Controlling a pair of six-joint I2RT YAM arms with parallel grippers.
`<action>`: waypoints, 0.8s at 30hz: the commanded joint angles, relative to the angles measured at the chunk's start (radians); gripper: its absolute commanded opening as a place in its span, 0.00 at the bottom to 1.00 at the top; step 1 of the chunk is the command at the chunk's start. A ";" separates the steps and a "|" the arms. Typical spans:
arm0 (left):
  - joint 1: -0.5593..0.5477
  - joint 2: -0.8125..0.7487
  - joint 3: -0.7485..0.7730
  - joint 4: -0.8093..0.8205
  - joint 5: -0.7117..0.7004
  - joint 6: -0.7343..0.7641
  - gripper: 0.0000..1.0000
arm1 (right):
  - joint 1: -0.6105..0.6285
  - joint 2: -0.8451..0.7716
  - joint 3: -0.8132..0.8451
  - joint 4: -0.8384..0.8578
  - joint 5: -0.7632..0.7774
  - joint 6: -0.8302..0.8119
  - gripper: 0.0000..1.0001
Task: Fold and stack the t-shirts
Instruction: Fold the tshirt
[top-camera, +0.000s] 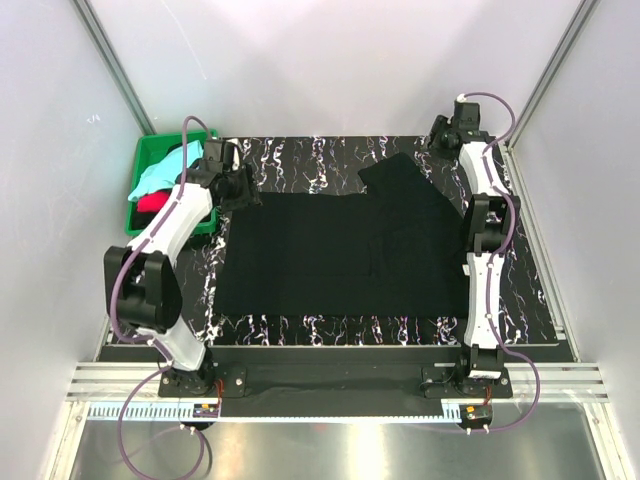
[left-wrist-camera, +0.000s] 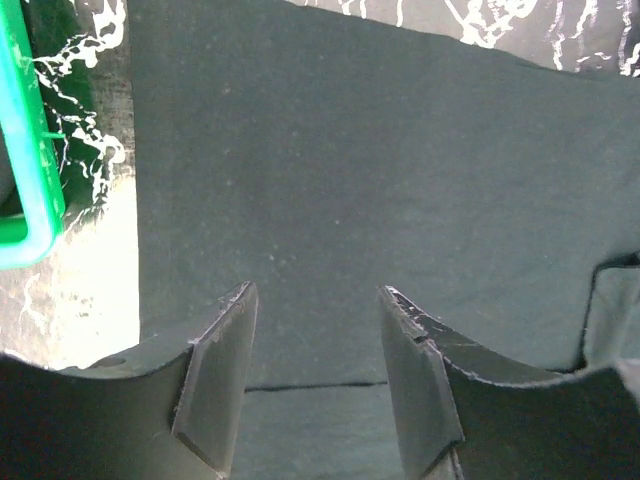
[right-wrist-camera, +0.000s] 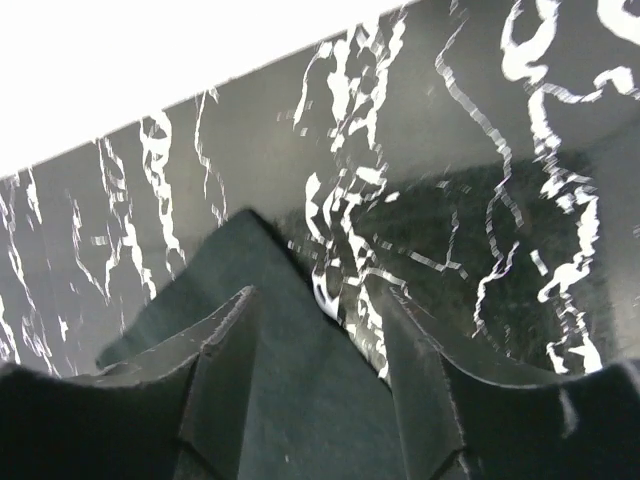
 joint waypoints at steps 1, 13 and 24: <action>0.039 0.060 0.041 0.044 0.043 0.031 0.55 | 0.030 -0.020 0.030 -0.026 -0.043 -0.086 0.60; 0.069 0.337 0.312 -0.040 -0.205 -0.099 0.65 | 0.038 0.073 0.122 -0.161 0.027 -0.097 0.63; 0.103 0.496 0.495 -0.063 -0.216 -0.118 0.66 | 0.097 0.145 0.187 -0.307 0.067 -0.057 0.61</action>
